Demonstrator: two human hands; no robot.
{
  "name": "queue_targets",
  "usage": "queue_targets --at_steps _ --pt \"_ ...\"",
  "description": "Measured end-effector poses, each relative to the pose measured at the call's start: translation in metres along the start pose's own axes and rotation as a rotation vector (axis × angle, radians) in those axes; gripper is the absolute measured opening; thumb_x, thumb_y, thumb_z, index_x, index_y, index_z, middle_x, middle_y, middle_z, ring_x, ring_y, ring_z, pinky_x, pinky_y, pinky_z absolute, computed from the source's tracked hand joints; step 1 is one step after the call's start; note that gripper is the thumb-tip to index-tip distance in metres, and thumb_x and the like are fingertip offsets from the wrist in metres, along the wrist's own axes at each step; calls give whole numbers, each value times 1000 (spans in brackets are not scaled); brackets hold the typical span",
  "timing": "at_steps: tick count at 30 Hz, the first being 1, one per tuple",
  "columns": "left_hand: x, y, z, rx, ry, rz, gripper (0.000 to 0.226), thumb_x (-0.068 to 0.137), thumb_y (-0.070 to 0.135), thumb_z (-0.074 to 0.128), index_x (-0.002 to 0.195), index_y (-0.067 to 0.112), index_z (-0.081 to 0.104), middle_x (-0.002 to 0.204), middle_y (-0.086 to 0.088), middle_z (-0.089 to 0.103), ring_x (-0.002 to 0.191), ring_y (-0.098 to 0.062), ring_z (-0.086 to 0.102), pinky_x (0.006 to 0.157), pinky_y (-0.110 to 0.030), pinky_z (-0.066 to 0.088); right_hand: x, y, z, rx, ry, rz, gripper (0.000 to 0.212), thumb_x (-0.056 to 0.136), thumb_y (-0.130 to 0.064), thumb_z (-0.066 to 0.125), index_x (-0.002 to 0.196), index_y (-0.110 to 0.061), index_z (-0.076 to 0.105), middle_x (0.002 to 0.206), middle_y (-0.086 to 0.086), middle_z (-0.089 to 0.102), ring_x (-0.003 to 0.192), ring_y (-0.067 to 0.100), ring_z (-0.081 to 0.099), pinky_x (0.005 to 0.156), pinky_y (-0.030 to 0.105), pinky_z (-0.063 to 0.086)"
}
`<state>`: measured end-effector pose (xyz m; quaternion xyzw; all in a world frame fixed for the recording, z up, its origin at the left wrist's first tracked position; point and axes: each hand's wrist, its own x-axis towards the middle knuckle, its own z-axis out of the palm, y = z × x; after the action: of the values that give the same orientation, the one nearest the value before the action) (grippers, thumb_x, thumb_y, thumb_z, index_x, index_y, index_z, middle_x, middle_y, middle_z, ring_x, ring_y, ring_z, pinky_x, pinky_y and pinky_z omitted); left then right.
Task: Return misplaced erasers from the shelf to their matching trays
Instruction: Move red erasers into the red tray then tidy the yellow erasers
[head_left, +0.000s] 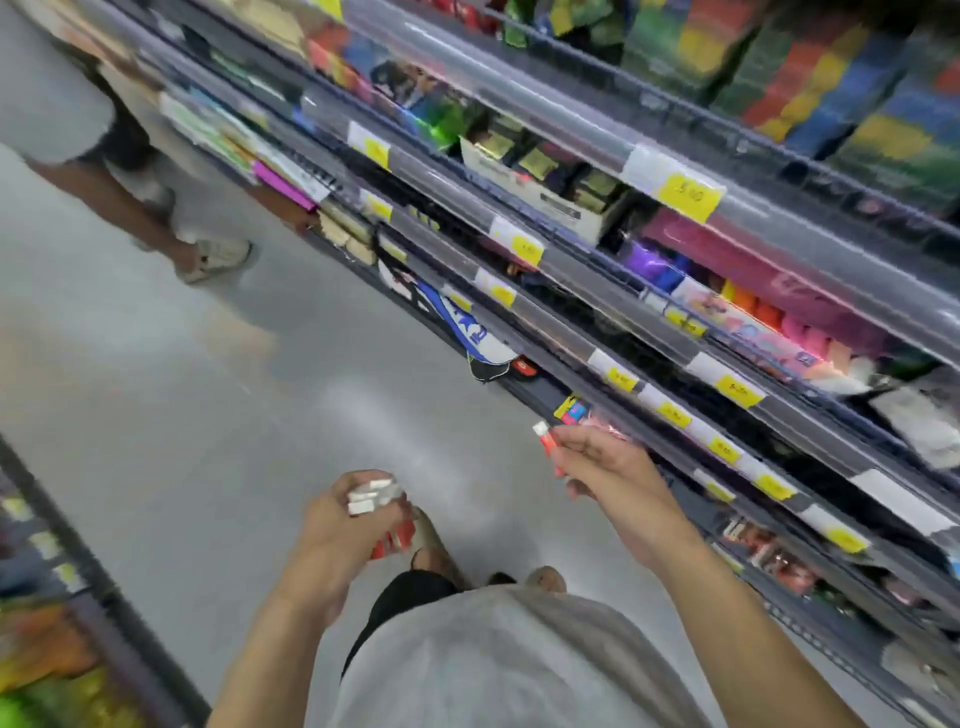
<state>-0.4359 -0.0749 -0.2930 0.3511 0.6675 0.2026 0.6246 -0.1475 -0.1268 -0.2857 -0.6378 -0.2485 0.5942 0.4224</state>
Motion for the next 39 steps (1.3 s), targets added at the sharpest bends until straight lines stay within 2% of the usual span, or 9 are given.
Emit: queue_targets --at_steps 4,10,13,17,21,26,29,35,39 --pt "23 4 -59 -99 52 8 37 79 7 85 111 11 67 78 -14 75 64 -25 72 59 -32 60 36 -18 60 -35 -66 -22 16 90 -22 73 102 -31 77 85 -3 70 80 9 61 68 25 49" --pt "70 40 -139 -175 77 21 52 56 26 87 104 16 72 82 -16 76 69 -30 72 80 -56 61 75 -30 130 -70 -38 14 19 90 -12 72 99 -27 79 91 3 74 81 13 63 70 34 48" --pt "97 69 -166 -181 76 39 59 53 27 87 109 13 70 82 -14 76 69 -28 71 77 -51 62 93 -36 149 -80 -22 48 18 89 -12 72 105 -19 78 88 9 71 79 15 62 68 32 49" --pt "134 114 -188 -218 68 79 47 64 19 84 108 12 68 78 -13 73 66 -28 68 73 -45 61 124 -52 165 -89 -3 67 17 87 -22 75 103 -20 78 98 20 70 79 21 59 70 36 48" --pt "173 157 -196 -240 75 101 39 72 8 82 108 9 67 77 -16 71 63 -26 66 62 -34 62 173 -76 181 -123 0 69 25 75 -41 78 99 -32 78 89 6 73 82 14 63 72 31 51" --pt "215 200 -200 -240 103 87 41 76 3 82 113 5 64 77 -13 70 61 -27 65 65 -36 62 247 -127 202 -125 -64 55 19 80 -32 80 98 -24 79 87 5 73 80 15 62 69 32 48" --pt "234 228 -202 -262 108 84 49 67 12 80 113 6 65 77 -13 71 63 -27 65 67 -36 62 286 -171 217 -167 -124 12 37 70 -45 86 101 -27 78 91 -1 76 77 8 65 70 32 52" --pt "275 327 -215 -227 79 210 65 57 24 83 116 8 63 76 -15 72 66 -28 65 80 -50 56 335 -252 239 -227 -154 -198 23 89 -27 74 107 -42 74 106 -9 75 94 11 69 77 29 58" --pt "302 409 -220 -209 14 358 59 49 26 83 106 20 72 81 -10 75 69 -29 66 77 -47 49 347 -298 255 -216 -72 -357 24 91 -20 73 110 -36 73 105 -12 74 92 5 69 75 22 56"
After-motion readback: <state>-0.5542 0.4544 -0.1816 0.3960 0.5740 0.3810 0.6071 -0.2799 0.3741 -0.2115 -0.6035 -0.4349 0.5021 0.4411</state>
